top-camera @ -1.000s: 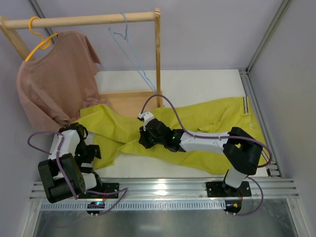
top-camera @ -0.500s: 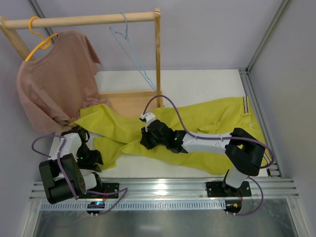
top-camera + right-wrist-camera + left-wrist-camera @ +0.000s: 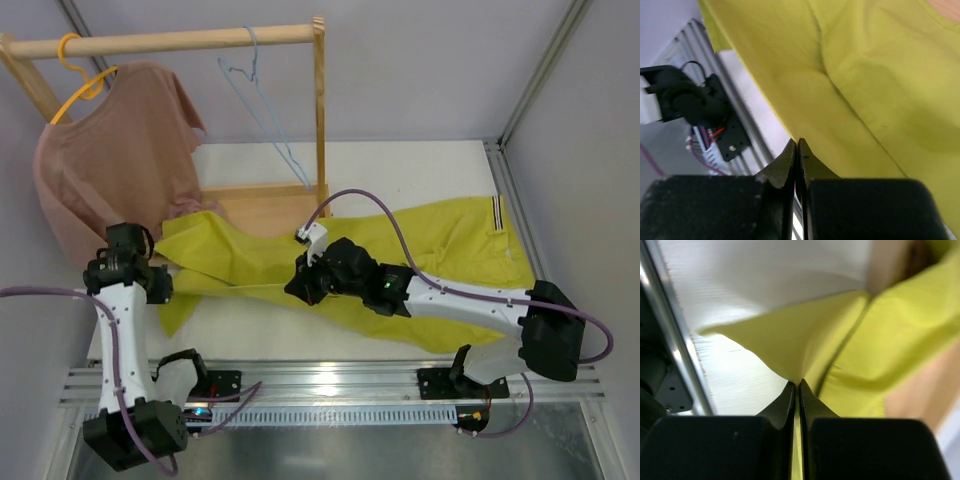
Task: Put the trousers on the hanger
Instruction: Fold the trousers
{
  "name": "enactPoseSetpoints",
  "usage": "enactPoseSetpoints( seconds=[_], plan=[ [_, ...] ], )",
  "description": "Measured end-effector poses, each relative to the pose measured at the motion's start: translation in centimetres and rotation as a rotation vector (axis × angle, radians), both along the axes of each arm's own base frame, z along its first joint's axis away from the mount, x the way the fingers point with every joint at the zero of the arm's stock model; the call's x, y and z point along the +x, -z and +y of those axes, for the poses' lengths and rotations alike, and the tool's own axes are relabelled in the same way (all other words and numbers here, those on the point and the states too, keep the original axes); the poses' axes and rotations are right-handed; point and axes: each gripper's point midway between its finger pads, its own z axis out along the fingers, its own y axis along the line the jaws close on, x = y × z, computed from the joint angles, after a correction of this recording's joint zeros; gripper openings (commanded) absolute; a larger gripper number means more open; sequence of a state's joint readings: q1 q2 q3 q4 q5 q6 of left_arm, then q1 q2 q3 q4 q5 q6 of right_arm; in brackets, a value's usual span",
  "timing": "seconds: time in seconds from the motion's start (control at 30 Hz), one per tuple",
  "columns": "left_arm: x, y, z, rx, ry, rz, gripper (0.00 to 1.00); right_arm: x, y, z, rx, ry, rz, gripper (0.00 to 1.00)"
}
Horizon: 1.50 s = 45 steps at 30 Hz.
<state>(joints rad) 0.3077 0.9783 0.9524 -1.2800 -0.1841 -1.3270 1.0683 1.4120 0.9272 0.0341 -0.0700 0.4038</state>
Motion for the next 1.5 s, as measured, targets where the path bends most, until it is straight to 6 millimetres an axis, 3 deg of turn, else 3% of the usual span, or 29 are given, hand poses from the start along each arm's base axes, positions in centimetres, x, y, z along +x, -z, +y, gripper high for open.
enactPoseSetpoints(
  seconds=[0.07,0.17,0.3,0.63,0.8,0.93,1.07,1.17,1.33,1.5],
  plan=[
    [0.7,-3.5,0.5,0.06,-0.005,-0.124,0.0,-1.2,-2.1,0.1,0.045,-0.049,-0.029,0.04],
    [0.0,-6.0,0.7,0.108,-0.016,-0.211,0.0,-2.7,-4.2,0.1,0.096,-0.111,-0.061,0.04],
    [-1.4,-5.9,0.7,0.128,-0.01,-0.183,0.0,-3.1,-4.3,0.0,0.104,-0.126,-0.062,0.04],
    [-2.1,-4.8,2.2,0.189,0.015,-0.036,0.0,-3.1,-4.0,0.4,0.102,-0.118,-0.055,0.04],
    [-1.9,-3.5,3.4,0.217,0.006,0.074,0.0,0.4,-1.3,2.1,0.013,-0.013,-0.047,0.04],
    [0.1,-0.2,3.6,0.166,0.066,0.179,0.0,3.2,2.8,2.4,-0.067,0.067,0.001,0.04],
    [1.9,2.9,3.2,0.125,0.148,0.173,0.0,4.1,5.3,2.1,-0.118,0.103,0.027,0.04],
    [3.6,3.4,2.9,0.135,0.231,0.078,0.0,4.6,5.7,1.8,-0.13,0.131,0.024,0.04],
    [4.6,0.5,2.9,0.225,0.277,-0.083,0.0,4.0,5.8,1.5,-0.113,0.112,0.025,0.04],
    [2.9,-3.2,3.0,0.296,0.265,-0.155,0.0,1.0,2.8,1.8,-0.045,-0.014,-0.021,0.04]
  ],
)
